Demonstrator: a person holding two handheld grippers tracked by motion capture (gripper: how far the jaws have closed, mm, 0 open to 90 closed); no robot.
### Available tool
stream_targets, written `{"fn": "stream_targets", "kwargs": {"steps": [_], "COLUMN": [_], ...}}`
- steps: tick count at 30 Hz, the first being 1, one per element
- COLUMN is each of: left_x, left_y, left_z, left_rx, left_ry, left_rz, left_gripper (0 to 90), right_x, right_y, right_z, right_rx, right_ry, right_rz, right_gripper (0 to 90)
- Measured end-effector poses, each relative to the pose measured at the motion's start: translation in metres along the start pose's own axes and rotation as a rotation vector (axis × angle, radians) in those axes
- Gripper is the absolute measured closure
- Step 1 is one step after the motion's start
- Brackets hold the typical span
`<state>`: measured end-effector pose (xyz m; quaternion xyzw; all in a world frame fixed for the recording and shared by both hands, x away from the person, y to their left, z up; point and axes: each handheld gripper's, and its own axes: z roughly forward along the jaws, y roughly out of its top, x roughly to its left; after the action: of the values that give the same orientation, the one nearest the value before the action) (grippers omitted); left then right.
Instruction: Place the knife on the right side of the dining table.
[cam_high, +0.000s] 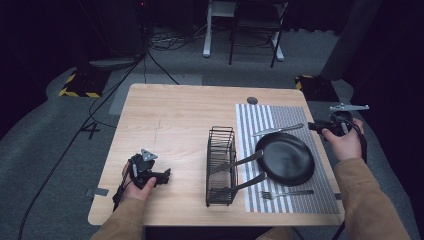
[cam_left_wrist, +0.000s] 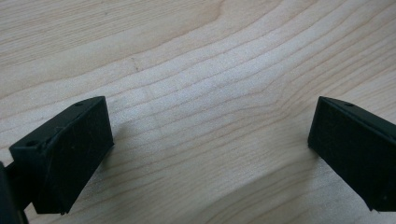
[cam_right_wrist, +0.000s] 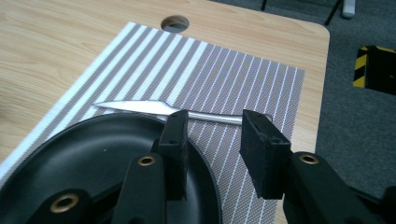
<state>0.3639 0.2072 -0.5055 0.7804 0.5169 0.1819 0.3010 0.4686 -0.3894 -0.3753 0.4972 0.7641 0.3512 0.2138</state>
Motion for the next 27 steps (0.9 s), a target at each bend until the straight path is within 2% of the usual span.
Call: {"fn": "stream_targets", "kwargs": {"steps": [4, 10, 11, 13, 15, 16, 18, 23, 27], "left_x": [0.000, 0.000, 0.000, 0.000, 0.000, 0.000, 0.000, 0.000, 0.000], "left_y": [0.000, 0.000, 0.000, 0.001, 0.001, 0.001, 0.001, 0.001, 0.001], "left_z": [0.000, 0.000, 0.000, 0.000, 0.001, 0.001, 0.001, 0.001, 0.001], "left_rx": [0.000, 0.001, 0.002, 0.003, 0.001, 0.001, 0.001, 0.001, 0.001], "left_ry": [0.000, 0.000, 0.000, 0.000, 0.000, 0.001, 0.000, 0.000, 0.000], "left_rz": [0.000, 0.000, 0.000, 0.000, -0.004, -0.003, -0.004, -0.003, -0.003], "left_gripper": [0.2, 0.2, 0.1, 0.1, 0.1, 0.1, 0.1, 0.2, 0.2], "right_x": [0.002, -0.004, -0.007, -0.008, -0.012, -0.017, -0.019, -0.033, -0.039], "right_y": [-0.006, -0.005, -0.004, -0.004, -0.002, 0.000, 0.000, 0.001, 0.000], "right_z": [-0.013, -0.010, -0.001, 0.003, 0.017, 0.031, 0.036, 0.071, 0.093], "right_rx": [-0.031, -0.045, -0.051, -0.053, -0.052, -0.049, -0.047, -0.013, 0.005], "right_ry": [0.018, 0.011, 0.007, 0.007, 0.011, 0.002, 0.000, -0.003, -0.018], "right_rz": [-0.001, 0.015, 0.025, 0.031, 0.037, 0.045, 0.048, 0.097, 0.114], "right_gripper": [59.1, 55.5, 50.9, 50.0, 47.9, 44.8, 44.1, 41.8, 40.7]}}
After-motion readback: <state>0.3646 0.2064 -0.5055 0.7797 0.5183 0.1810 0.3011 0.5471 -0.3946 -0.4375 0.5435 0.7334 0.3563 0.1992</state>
